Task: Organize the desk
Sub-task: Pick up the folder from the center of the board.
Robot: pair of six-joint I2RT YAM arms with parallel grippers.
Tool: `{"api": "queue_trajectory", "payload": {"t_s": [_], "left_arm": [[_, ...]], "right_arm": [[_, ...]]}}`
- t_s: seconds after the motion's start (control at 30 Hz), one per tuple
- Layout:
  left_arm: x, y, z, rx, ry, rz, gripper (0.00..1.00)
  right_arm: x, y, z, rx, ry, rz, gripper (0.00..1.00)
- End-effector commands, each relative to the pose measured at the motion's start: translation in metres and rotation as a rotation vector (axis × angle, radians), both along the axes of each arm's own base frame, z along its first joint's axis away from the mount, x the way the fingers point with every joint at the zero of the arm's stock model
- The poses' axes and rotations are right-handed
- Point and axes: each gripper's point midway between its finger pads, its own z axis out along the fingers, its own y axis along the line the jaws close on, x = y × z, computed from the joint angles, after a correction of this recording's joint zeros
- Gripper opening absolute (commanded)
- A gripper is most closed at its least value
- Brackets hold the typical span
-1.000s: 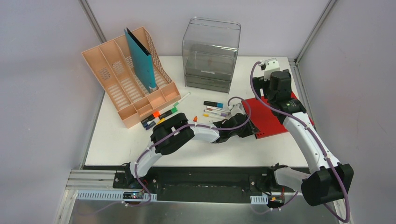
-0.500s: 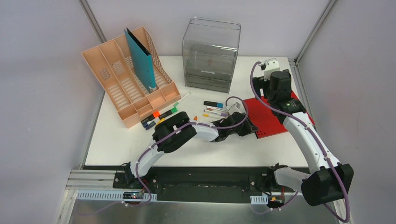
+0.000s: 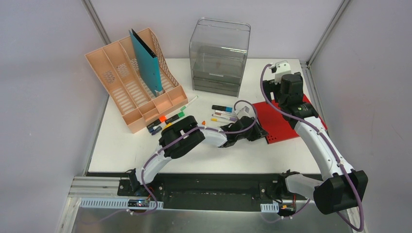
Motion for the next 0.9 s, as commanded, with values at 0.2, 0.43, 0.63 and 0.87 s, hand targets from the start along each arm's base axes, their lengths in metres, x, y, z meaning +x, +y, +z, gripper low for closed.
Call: {"api": "queue_trajectory", "payload": {"t_s": [0.2,0.43,0.63,0.87], "left_arm": [[0.01,-0.007,0.004,-0.079,-0.002,0.018,0.11],[0.012,-0.005,0.016,-0.085,-0.071,-0.001,0.0],[0.016,0.012,0.04,-0.042,-0.222,0.008,0.0],[0.014,0.034,0.069,-0.007,-0.374,-0.001,0.0]], "right_arm": [[0.004,0.004,0.01,0.011,-0.042,0.007,0.99],[0.003,0.007,0.01,0.027,-0.036,0.02,0.99],[-0.003,0.022,0.01,0.089,0.003,0.081,0.99],[-0.015,0.044,0.007,0.137,0.073,0.209,0.99]]}}
